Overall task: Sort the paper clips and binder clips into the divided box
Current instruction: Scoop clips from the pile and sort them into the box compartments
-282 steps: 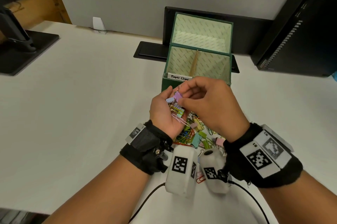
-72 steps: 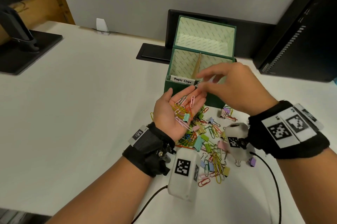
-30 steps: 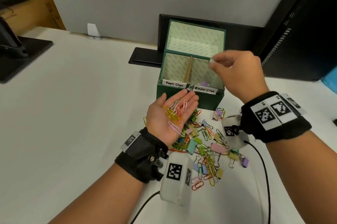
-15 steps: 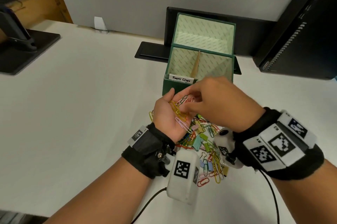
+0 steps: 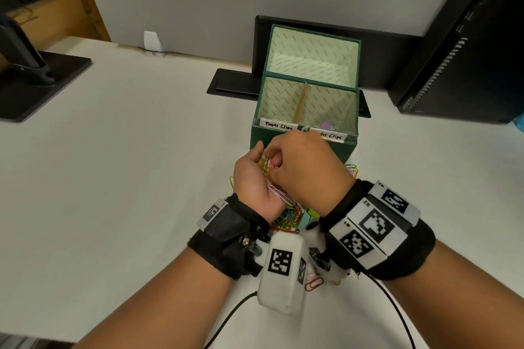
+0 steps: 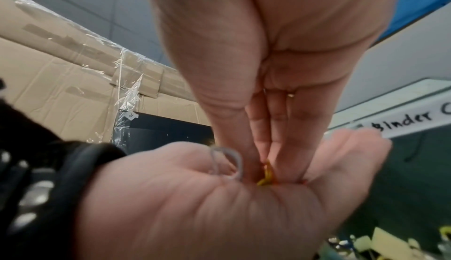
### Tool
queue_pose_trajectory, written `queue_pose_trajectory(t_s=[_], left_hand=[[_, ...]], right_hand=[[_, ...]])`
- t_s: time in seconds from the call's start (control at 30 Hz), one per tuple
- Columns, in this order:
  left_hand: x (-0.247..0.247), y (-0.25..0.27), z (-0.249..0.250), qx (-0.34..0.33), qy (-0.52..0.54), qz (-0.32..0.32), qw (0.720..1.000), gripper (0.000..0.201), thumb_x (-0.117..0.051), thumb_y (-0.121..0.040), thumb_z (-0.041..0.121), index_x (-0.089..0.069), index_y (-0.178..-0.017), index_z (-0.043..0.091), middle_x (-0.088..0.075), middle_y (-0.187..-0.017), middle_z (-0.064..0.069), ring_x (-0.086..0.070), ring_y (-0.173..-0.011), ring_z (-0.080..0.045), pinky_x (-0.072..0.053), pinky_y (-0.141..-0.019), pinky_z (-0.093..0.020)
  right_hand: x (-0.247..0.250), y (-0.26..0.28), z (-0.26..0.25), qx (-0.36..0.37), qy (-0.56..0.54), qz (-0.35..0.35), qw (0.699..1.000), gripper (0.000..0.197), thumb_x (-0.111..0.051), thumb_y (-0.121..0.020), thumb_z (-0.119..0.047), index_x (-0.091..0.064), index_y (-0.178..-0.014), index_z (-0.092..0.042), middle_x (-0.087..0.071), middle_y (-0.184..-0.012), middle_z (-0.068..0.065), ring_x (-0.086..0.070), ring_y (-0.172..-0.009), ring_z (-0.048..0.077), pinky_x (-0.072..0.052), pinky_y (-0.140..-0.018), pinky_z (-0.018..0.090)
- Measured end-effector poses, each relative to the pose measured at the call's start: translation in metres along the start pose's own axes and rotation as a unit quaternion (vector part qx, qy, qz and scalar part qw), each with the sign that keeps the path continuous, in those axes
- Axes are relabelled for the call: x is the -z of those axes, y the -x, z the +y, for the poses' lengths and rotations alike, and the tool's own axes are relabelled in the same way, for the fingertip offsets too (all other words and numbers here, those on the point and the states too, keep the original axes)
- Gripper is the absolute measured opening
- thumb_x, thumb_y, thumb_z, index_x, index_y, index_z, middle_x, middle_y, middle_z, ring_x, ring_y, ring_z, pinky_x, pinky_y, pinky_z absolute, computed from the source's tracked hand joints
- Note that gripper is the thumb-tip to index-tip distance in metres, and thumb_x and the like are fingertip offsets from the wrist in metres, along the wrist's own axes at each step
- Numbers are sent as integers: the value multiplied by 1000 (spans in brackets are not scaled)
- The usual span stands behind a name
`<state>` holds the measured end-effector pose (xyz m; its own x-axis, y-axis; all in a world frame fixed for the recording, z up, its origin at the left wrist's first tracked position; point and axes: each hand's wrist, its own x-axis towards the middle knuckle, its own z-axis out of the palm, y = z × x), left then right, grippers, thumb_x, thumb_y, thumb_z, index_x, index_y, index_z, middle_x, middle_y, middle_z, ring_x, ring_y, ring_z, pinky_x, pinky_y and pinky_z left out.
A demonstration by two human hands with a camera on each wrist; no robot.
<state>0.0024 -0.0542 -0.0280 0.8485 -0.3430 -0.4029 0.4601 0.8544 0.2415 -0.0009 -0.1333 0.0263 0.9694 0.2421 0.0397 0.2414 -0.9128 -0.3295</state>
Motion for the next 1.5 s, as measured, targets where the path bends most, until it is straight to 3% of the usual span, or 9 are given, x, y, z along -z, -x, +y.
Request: queue_pose_trajectory(t_s=[0.13, 0.27, 0.6, 0.83, 0.97, 1.13, 1.27, 1.33, 1.5], left_hand=[[0, 1, 1, -12, 10, -1, 1000, 52, -40, -98, 36, -71, -74, 2, -65, -69, -9, -69, -65, -25, -57, -71, -34], [0, 0, 4, -21, 6, -25, 999, 54, -33, -100, 34, -69, -93, -7, -68, -93, -22, -66, -89, -31, -43, -97, -40], [-1, -5, 13, -32, 21, -46, 998, 55, -29, -102, 33, -56, -119, -11, -62, -118, -30, -60, -111, -39, -51, -90, -49], [-1, -6, 14, -16, 32, -54, 998, 53, -31, -102, 32, -61, -110, -11, -64, -114, -30, -61, -109, -41, -51, -86, -52], [1, -7, 14, -21, 34, -54, 998, 52, -31, -102, 31, -60, -110, -12, -65, -112, -30, -65, -100, -40, -52, -85, -51], [0, -9, 14, -36, 35, -45, 998, 54, -30, -102, 32, -64, -103, -11, -68, -104, -29, -70, -88, -38, -53, -83, -48], [2, -7, 13, -43, 36, -52, 997, 61, -29, -102, 32, -74, -79, -3, -71, -83, -19, -71, -75, -27, -53, -86, -39], [2, -6, 13, -34, 42, -51, 997, 59, -29, -102, 33, -72, -85, -3, -72, -82, -18, -71, -70, -25, -56, -80, -34], [1, -2, 12, -26, 43, -26, 998, 49, -38, -100, 34, -71, -85, 2, -71, -83, -10, -70, -78, -23, -42, -99, -37]], right_hand=[[2, 2, 2, -23, -101, 5, 995, 23, -66, -80, -6, -76, -91, -25, -72, -86, -1, -67, -84, 15, -56, -81, 30], [11, 0, 14, -63, -237, -4, 969, 20, -76, -74, -4, -77, -88, -18, -74, -78, -3, -70, -76, 9, -59, -77, 28], [53, -23, 29, -105, -513, 79, 848, 23, -76, -75, 3, -72, -95, -6, -74, -89, 12, -72, -79, 19, -60, -75, 27], [52, -72, 27, -60, -287, 240, 926, 15, -80, -78, -15, -75, -91, -20, -73, -81, -6, -69, -78, 6, -59, -76, 23], [37, -76, 25, -37, -116, 119, 985, 22, -75, -83, -26, -74, -104, -21, -71, -97, -7, -62, -87, 5, -49, -83, 17], [42, -47, 7, 12, -96, 140, 985, 14, -68, -87, -35, -74, -97, -27, -68, -90, -13, -61, -86, 4, -48, -77, 19], [44, -23, -3, 13, -34, -5, 999, 12, -75, -80, -36, -75, -85, -24, -70, -78, -9, -64, -75, 4, -52, -69, 20], [37, -17, -5, 5, -21, -54, 998, 11, -78, -75, -30, -78, -84, -24, -71, -75, -7, -67, -75, 7, -56, -72, 26], [18, -16, -11, 0, -21, -41, 999, 15, -76, -73, -28, -76, -86, -21, -72, -82, 1, -68, -78, 16, -57, -76, 34]])
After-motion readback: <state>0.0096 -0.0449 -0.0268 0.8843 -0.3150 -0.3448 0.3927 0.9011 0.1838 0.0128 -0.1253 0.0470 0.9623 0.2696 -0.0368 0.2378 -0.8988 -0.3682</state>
